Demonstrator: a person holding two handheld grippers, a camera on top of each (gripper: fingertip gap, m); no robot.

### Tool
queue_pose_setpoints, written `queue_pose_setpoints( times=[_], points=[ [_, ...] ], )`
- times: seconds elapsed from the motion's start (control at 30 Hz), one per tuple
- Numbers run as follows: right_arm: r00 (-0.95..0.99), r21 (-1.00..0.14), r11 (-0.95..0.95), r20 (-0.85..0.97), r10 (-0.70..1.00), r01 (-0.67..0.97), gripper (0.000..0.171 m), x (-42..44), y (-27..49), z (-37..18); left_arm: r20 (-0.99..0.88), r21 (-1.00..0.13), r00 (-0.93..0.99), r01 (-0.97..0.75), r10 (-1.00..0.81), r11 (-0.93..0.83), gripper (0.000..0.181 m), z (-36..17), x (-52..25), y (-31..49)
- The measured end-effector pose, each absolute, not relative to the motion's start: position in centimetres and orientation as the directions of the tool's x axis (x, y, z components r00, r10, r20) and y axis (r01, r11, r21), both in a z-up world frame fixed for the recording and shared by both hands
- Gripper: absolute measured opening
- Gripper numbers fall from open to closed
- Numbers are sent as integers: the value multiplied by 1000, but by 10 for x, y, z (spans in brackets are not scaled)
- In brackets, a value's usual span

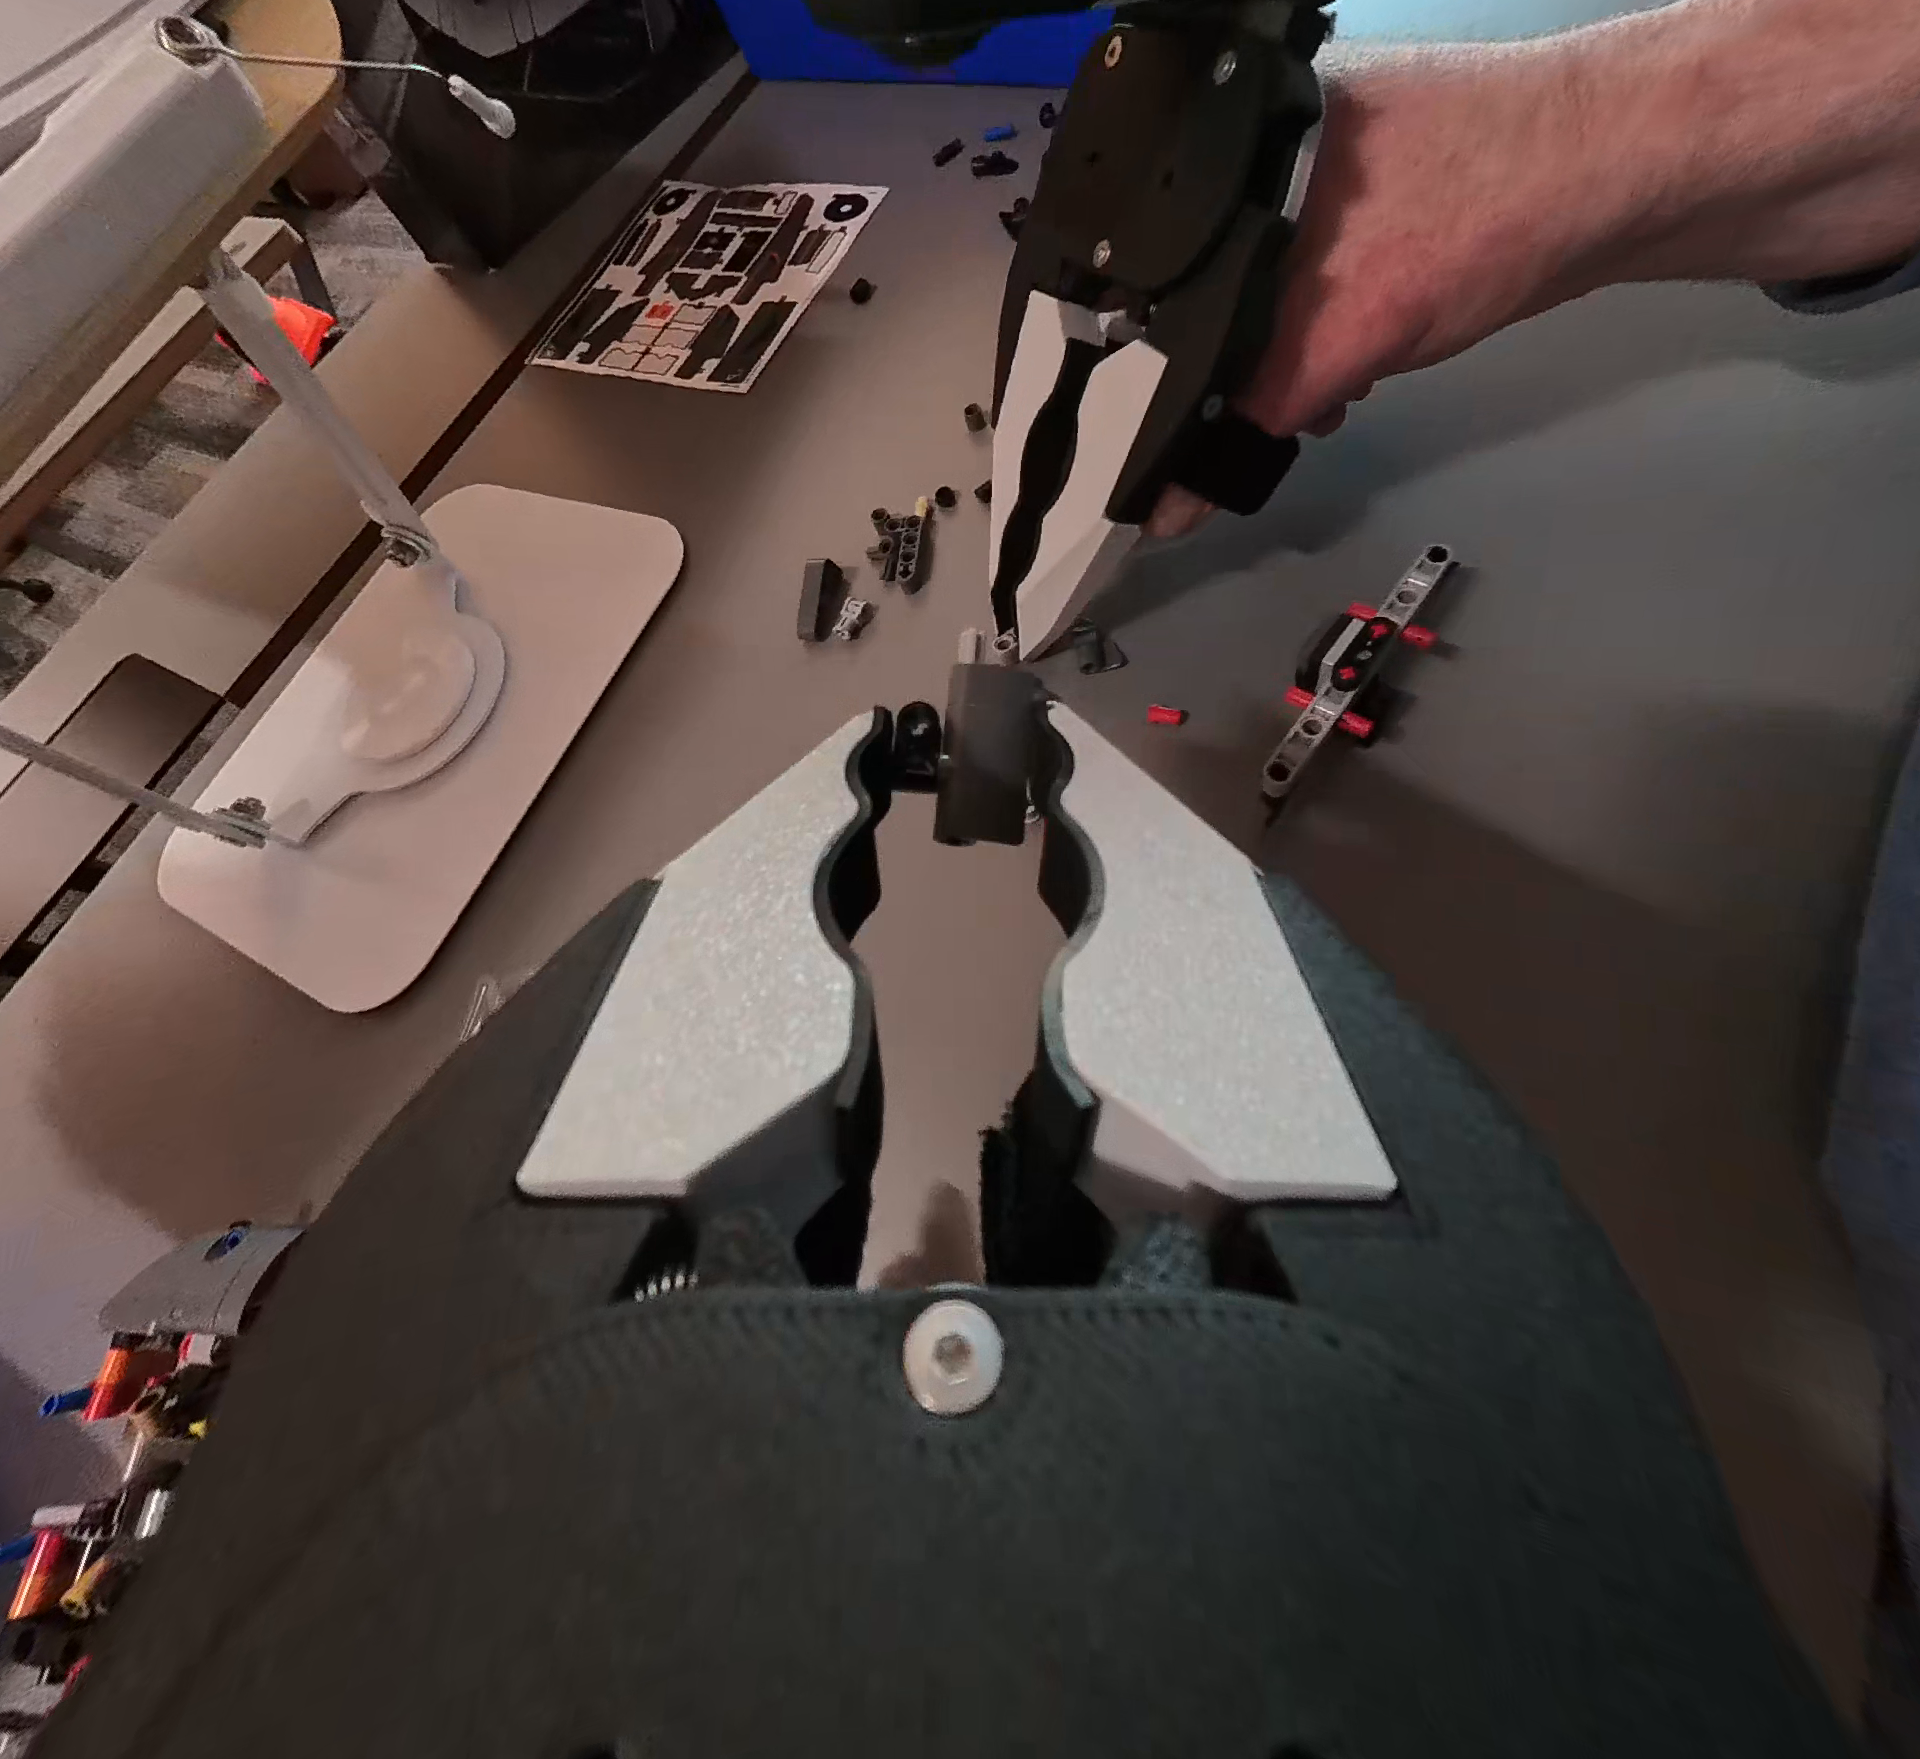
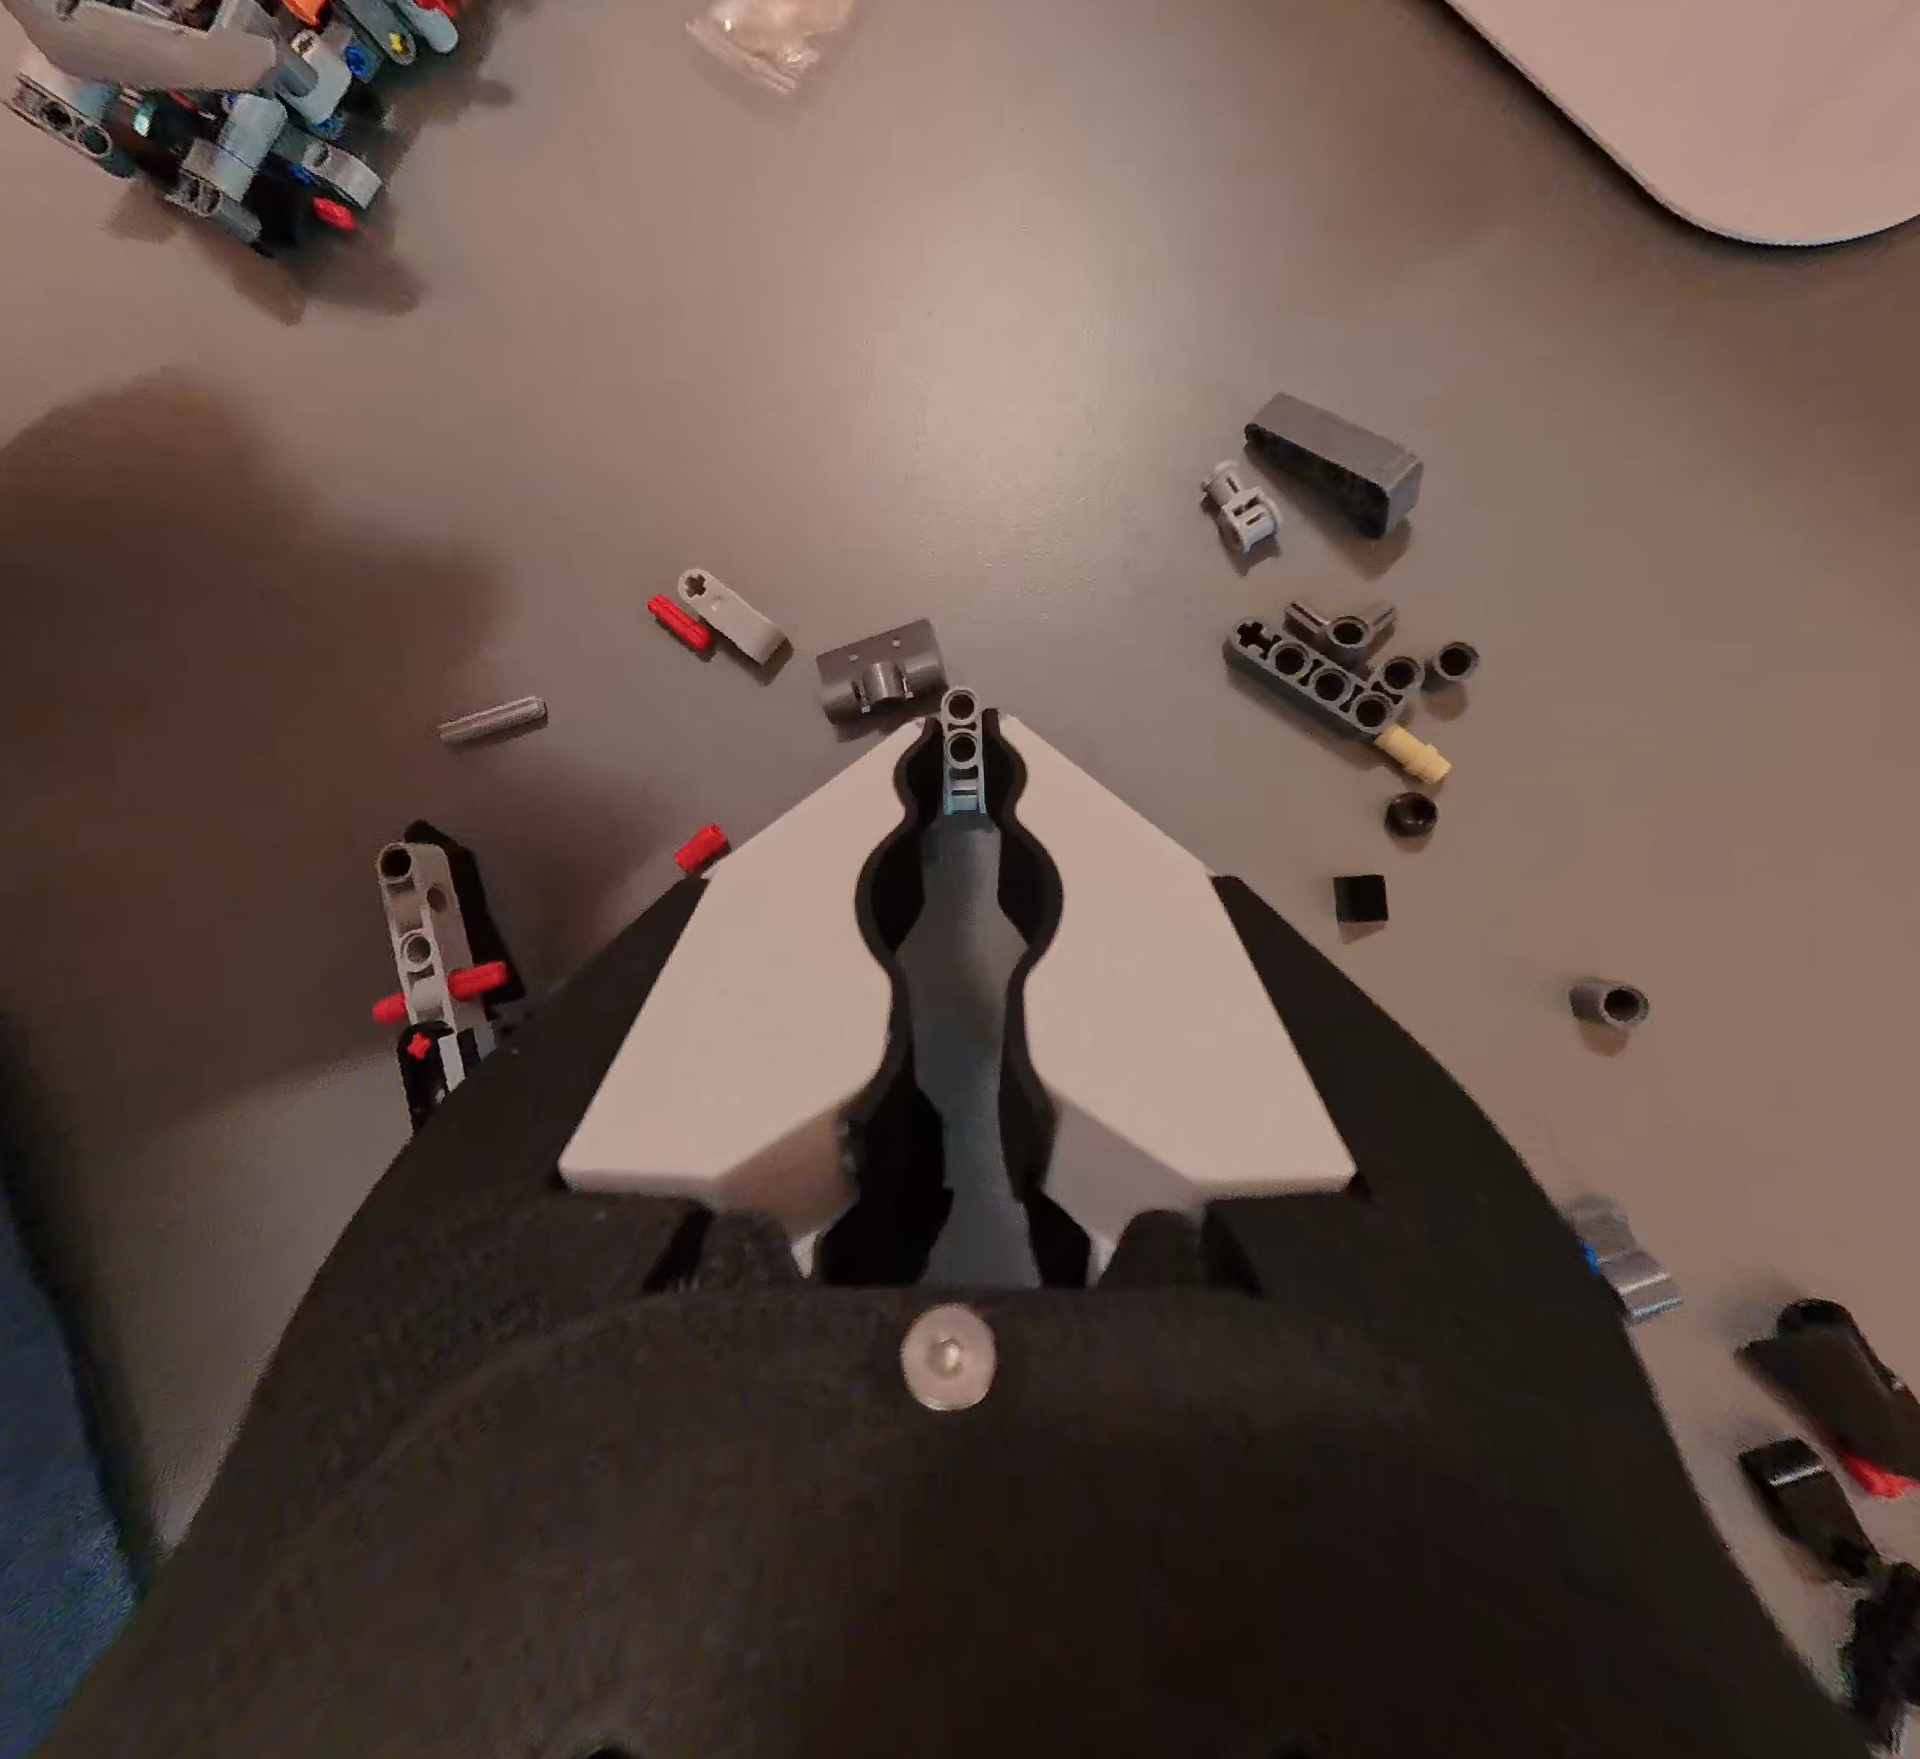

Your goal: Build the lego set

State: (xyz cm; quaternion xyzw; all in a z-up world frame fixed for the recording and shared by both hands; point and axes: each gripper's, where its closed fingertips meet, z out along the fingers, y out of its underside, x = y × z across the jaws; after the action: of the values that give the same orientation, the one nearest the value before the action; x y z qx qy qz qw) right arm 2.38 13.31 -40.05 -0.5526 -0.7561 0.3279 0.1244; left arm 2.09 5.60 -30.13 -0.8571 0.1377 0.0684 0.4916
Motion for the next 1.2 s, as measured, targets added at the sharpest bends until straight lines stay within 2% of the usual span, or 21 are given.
queue_pose_setpoints(
  times=[0.33,0.57,0.77,0.93,1.2],
  points=[
    [-302,-656,108,-190,934,747,4,50,143,-385,-250,-824,947,-317,-200,-470,25,-302,25,69],
    [-144,-660,-44,-228,963,750,4,113,166,-379,-242,-832,938,-331,-247,-445,25,-298,38,83],
    [-19,-643,-98,-173,985,759,4,150,180,-397,-215,-837,927,-338,-308,-431,25,-307,60,96],
    [3,-648,-128,-190,982,751,21,158,171,-398,-208,-835,910,-356,-358,-419,25,-311,79,105],
    [-17,-657,-148,-238,971,740,22,170,179,-397,-182,-837,905,-348,-385,-422,25,-314,89,109]
  ],
)
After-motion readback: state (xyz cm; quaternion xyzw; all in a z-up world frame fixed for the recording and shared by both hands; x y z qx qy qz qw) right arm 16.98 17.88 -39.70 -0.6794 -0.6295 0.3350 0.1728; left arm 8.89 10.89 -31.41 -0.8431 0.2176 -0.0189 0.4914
